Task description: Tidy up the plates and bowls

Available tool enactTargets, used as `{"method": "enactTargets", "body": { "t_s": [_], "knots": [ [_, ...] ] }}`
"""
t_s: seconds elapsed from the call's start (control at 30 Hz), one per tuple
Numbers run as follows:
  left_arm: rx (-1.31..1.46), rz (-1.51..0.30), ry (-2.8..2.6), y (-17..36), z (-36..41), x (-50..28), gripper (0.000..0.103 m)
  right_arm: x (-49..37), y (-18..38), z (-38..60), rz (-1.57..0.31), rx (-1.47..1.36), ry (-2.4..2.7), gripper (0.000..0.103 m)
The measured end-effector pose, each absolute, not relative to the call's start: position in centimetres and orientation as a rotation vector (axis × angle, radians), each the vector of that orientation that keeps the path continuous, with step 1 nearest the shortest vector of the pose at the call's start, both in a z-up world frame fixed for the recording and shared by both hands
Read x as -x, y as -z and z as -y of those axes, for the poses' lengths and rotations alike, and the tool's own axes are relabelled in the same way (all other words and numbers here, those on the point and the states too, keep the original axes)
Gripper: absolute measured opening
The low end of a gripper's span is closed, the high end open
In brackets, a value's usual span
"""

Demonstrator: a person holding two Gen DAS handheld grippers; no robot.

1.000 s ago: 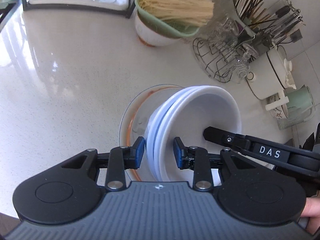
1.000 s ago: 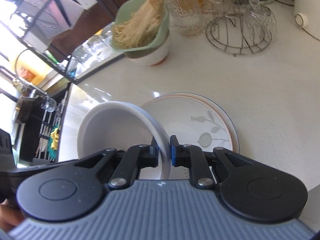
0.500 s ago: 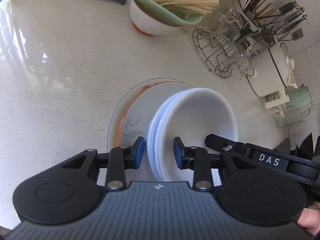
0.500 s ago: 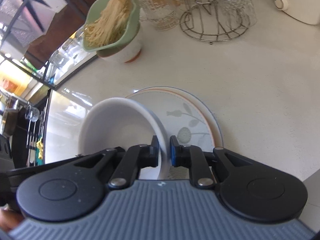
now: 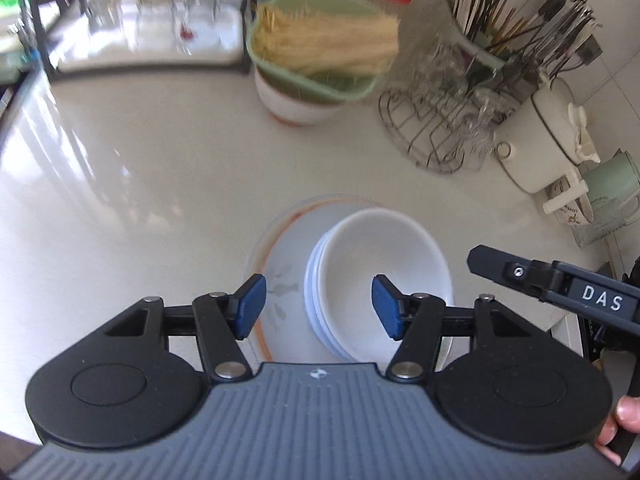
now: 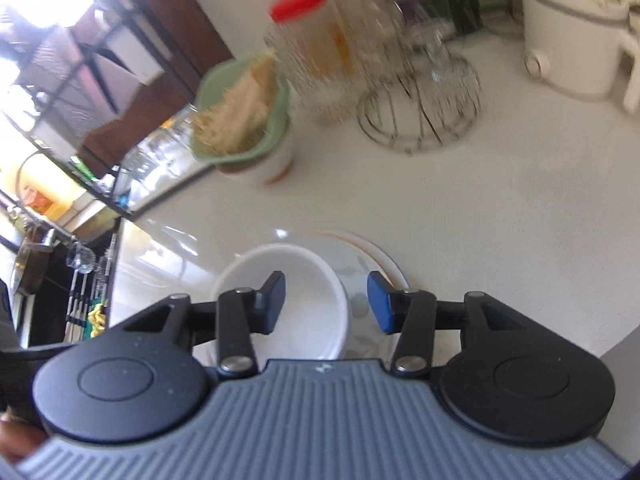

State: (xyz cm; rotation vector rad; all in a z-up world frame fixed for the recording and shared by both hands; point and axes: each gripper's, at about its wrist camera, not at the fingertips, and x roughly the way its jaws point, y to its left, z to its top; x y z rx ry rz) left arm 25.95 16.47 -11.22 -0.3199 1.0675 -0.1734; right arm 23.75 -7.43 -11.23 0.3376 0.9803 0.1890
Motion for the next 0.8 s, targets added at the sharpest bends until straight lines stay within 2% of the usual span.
{"method": "enactTargets", "body": {
  "t_s": [0.43,0.8],
  "knots": [
    [0.258,-0.844,0.079,-0.1,-14.6,-16.1,0.064,-17.6,2.6,10.1,-0.752,-0.303,-0.357,0.049],
    [0.268,-0.766,0.019,-3.4,-10.8,-5.0,0.064,-8.7,-1.0,14.0,-0.652,-0.273,-0.423,0.049]
  ]
}}
